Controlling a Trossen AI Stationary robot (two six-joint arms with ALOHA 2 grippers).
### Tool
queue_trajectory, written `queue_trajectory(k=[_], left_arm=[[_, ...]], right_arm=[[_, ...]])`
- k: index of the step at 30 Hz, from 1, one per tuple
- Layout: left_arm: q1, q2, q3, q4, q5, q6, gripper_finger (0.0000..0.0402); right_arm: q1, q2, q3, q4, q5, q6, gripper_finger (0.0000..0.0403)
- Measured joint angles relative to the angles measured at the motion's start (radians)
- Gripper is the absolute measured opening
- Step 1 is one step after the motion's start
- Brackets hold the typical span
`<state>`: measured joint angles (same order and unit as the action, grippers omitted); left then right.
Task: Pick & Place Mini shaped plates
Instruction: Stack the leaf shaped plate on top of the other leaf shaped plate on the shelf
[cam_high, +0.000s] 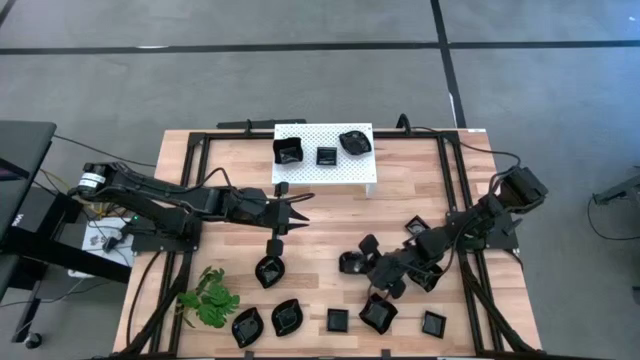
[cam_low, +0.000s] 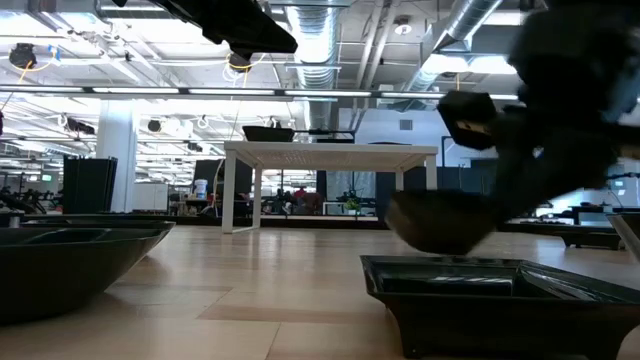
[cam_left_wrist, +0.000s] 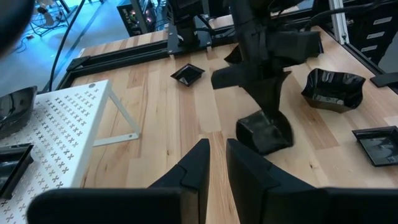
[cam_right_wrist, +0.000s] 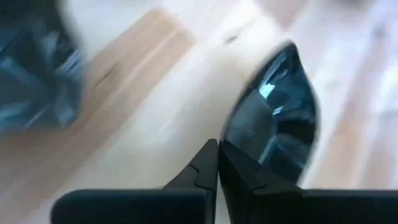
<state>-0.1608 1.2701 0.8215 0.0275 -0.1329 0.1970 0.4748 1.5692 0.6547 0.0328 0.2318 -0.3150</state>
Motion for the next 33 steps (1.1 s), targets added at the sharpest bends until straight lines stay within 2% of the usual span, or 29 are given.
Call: queue_trajectory(k=[4, 11, 14, 24, 29, 33], left_arm=[[0.000, 0.000, 0.000, 0.000, 0.000, 0.000, 0.0056], [0.000, 0.000, 0.000, 0.004, 0.000, 0.000, 0.0056], [0.000, 0.000, 0.000, 0.004, 0.000, 0.000, 0.0056], [0.000, 0.000, 0.000, 0.007, 0.000, -0.001, 0.0056], [0.000, 0.000, 0.000, 0.008, 0.000, -0.004, 0.0056], [0.000, 0.000, 0.000, 0.011, 0.000, -0.004, 0.0056]], right_arm=[[-0.005, 0.000, 0.090, -0.061, 0.157, 0.099, 0.0012], [-0.075, 0.000, 0.297, -0.334, 0.370, 0.350, 0.0008], [-0.110, 0.000, 0.387, -0.438, 0.404, 0.415, 0.0008], [-0.242, 0.000, 0.704, -0.802, 0.483, 0.435, 0.0004], [-0.380, 0.000, 0.829, -0.940, 0.489, 0.385, 0.0002], [-0.510, -0.002, 0.864, -0.982, 0.470, 0.369, 0.0001]])
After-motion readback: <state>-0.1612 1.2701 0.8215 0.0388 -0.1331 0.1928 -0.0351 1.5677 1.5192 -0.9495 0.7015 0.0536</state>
